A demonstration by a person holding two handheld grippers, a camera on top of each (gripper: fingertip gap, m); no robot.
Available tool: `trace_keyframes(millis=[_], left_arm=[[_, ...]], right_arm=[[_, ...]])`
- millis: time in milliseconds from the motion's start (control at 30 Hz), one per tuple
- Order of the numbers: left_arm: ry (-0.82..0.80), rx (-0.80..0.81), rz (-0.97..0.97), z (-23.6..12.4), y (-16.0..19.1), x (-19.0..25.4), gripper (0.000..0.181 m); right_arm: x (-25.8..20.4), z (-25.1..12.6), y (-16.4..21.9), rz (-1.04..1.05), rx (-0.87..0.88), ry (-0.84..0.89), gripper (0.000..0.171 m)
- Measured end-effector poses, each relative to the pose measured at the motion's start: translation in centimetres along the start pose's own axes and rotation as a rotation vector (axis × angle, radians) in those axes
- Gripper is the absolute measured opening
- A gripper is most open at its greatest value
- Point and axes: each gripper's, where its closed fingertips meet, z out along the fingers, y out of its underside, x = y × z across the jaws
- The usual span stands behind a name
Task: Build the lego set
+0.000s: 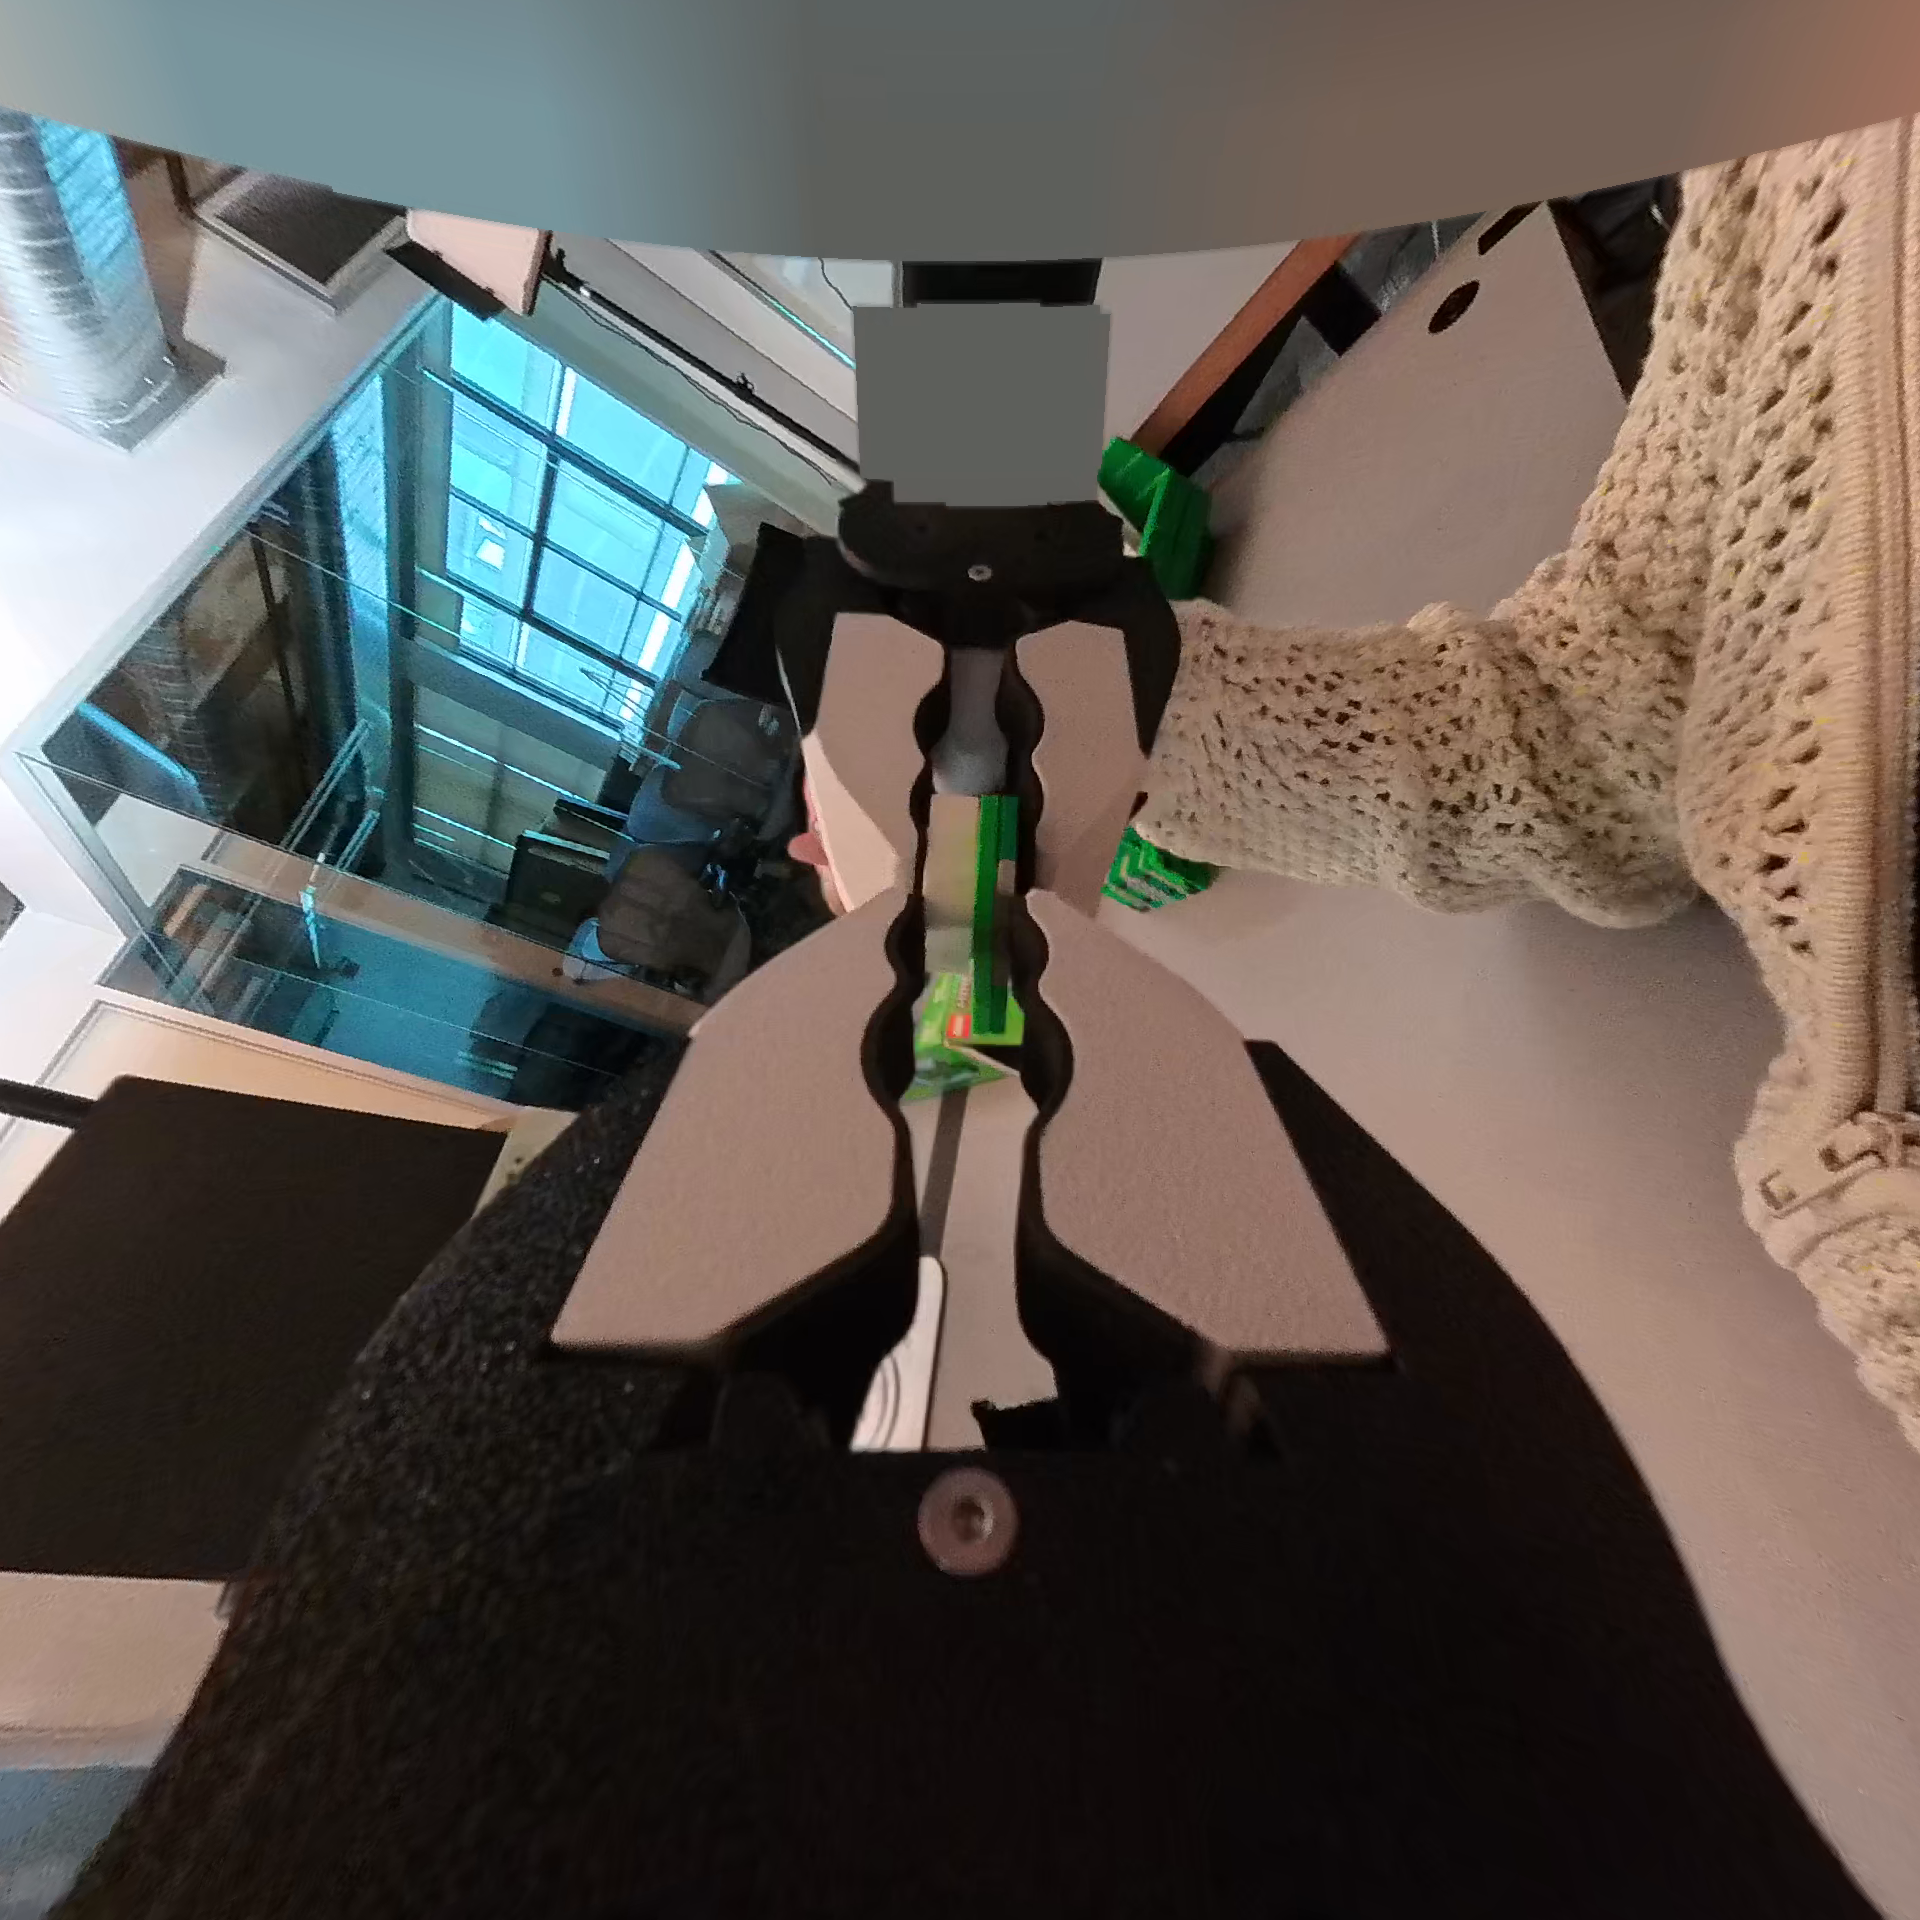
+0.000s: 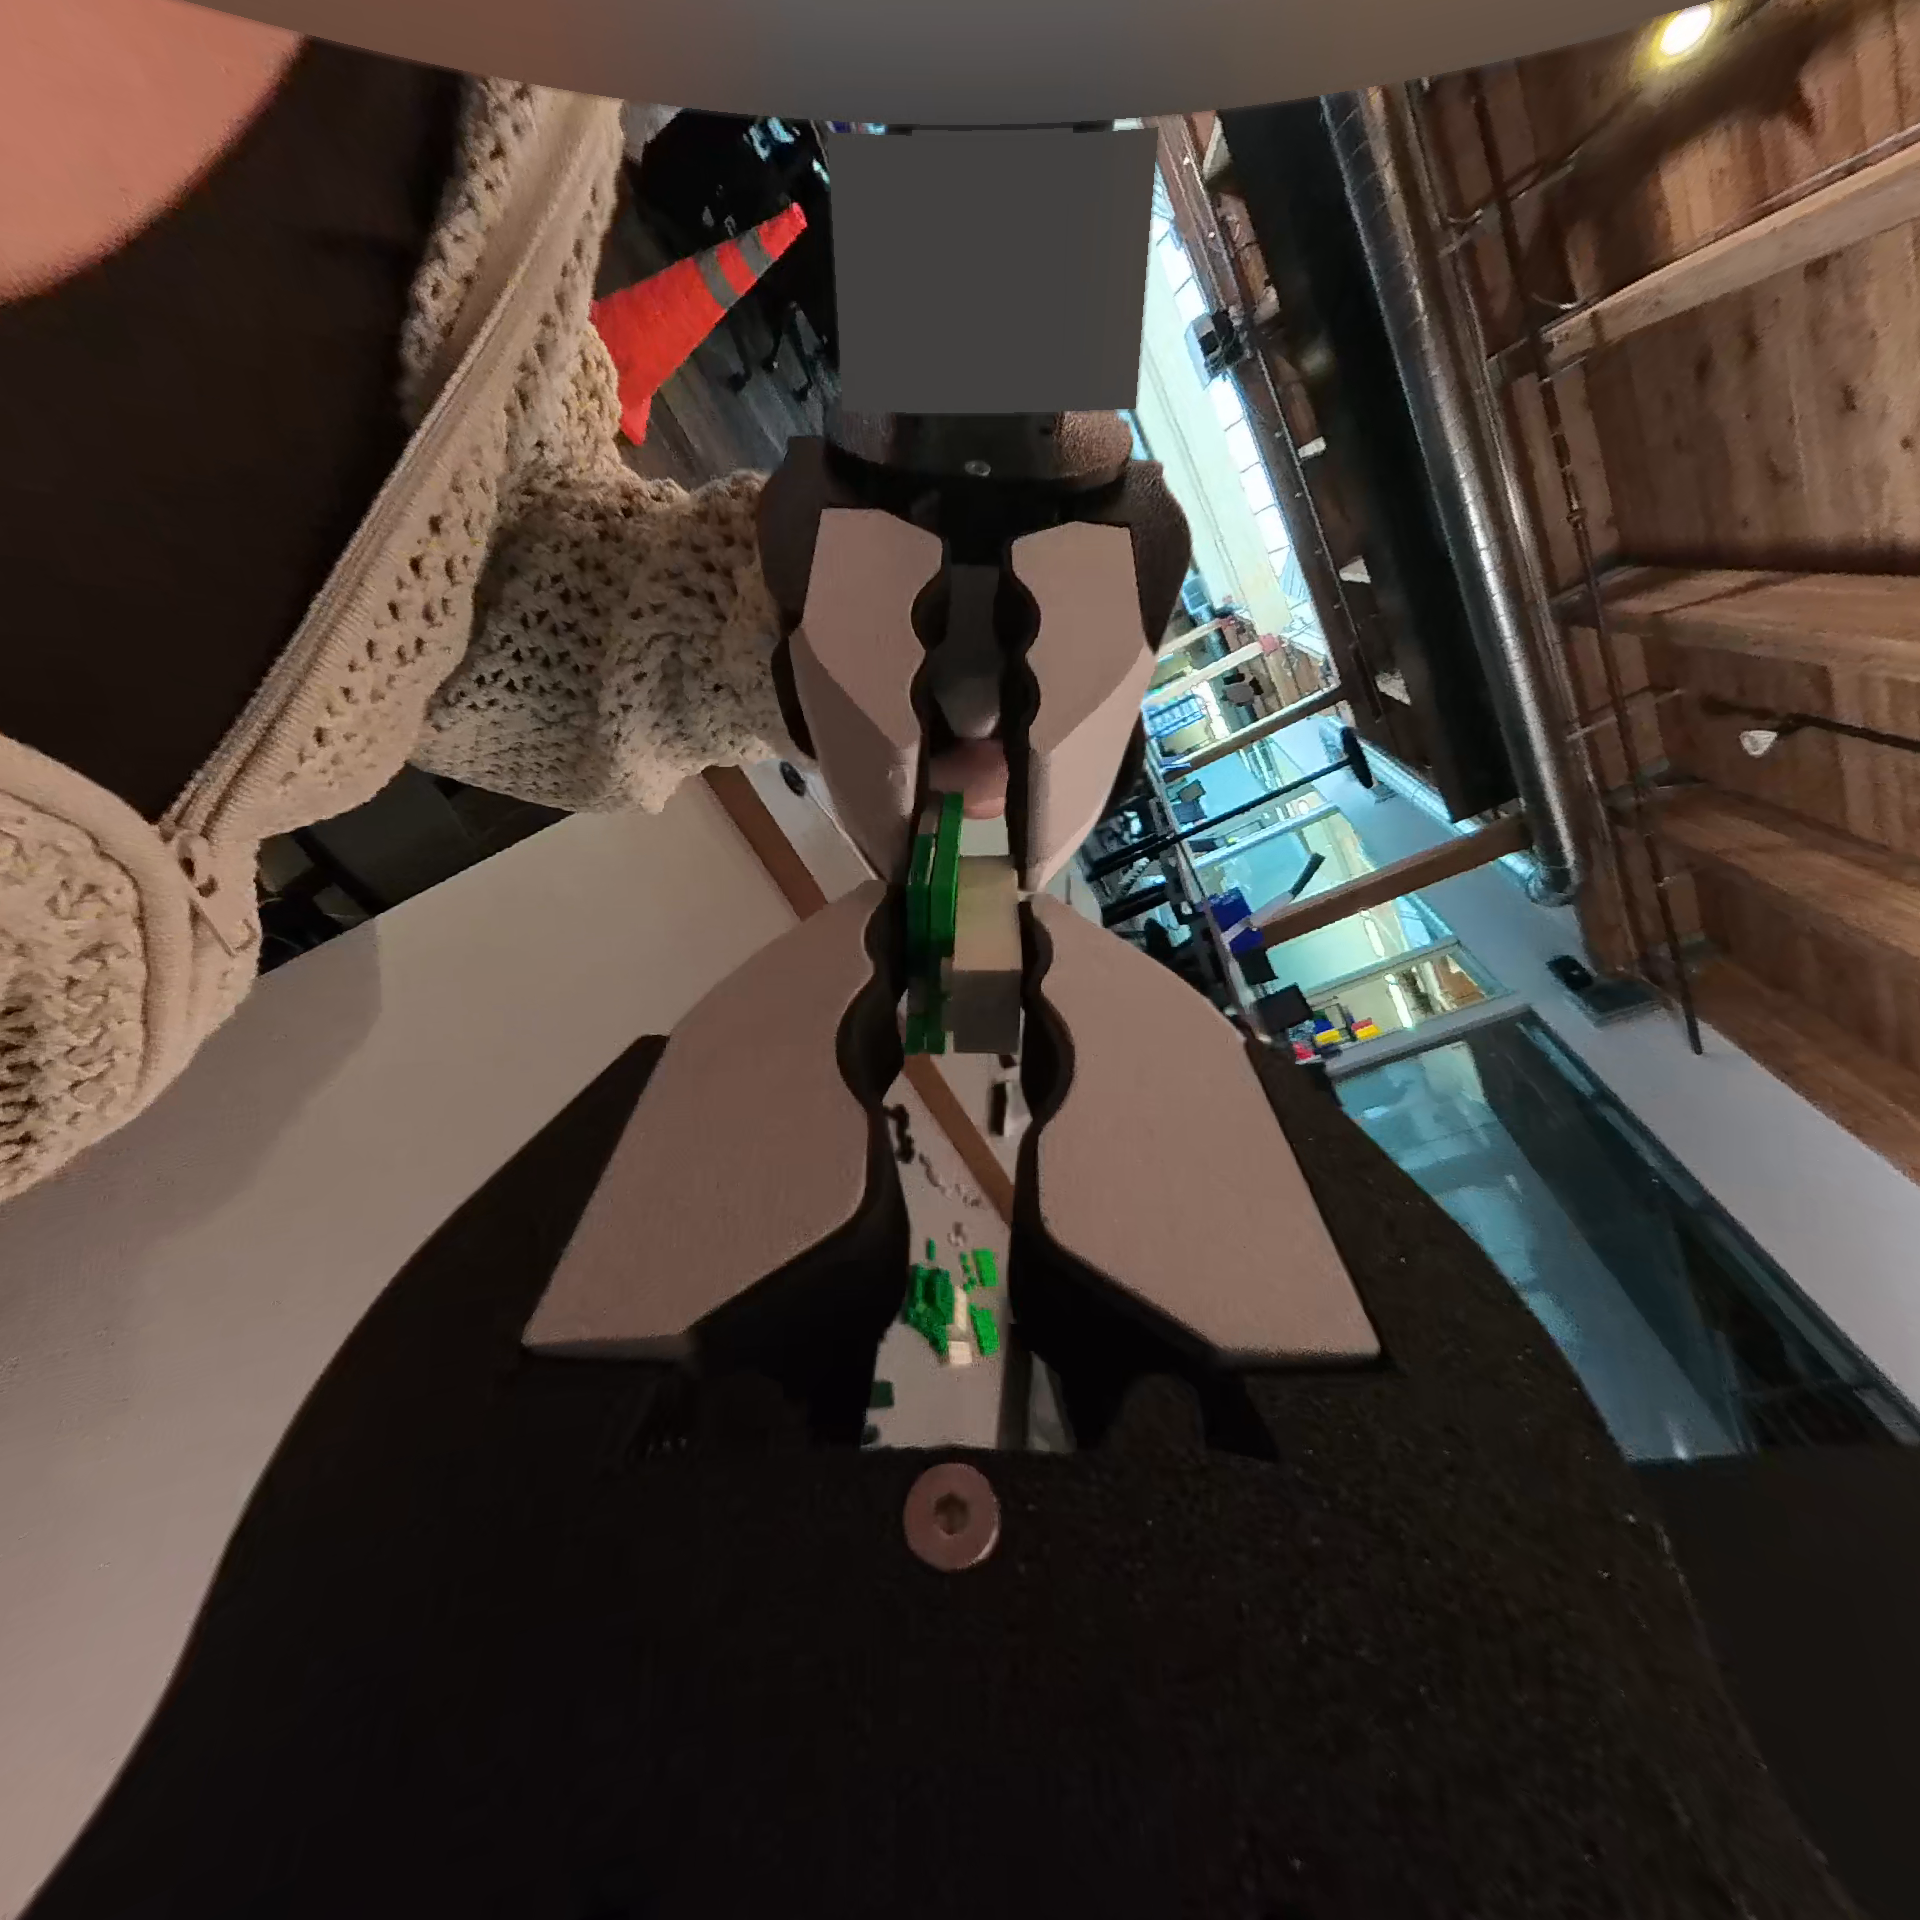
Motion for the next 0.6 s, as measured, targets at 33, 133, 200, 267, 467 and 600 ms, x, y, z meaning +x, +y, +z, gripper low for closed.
trace_keyframes(millis=[33, 133, 200, 267, 467, 600], left_arm=[[-0.009, 0.015, 0.003, 0.0, 0.0, 0.0, 0.015], [-0.027, 0.085, -0.018, -0.2, -0.5, -0.3, 0.016], [-0.022, 0.135, -0.052, -0.4, -0.7, -0.4, 0.016], [-0.026, 0.183, -0.09, -0.6, -0.8, -0.7, 0.016], [-0.026, 0.386, -0.27, -1.3, -1.3, -1.7, 0.016], [-0.058, 0.576, -0.439, -2.4, -1.5, -3.2, 0.015]], right_arm=[[0.1, 0.0, 0.0, -0.006, 0.001, 0.01, 0.018], [0.5, 0.1, -0.6, 0.0, 0.044, 0.036, 0.019], [0.6, 0.2, -0.8, 0.011, 0.069, 0.039, 0.019], [0.9, 0.3, -0.9, 0.033, 0.089, 0.054, 0.019], [2.0, 0.5, -1.8, 0.106, 0.187, 0.093, 0.021], [3.6, 0.2, -2.0, 0.164, 0.235, 0.185, 0.027]])
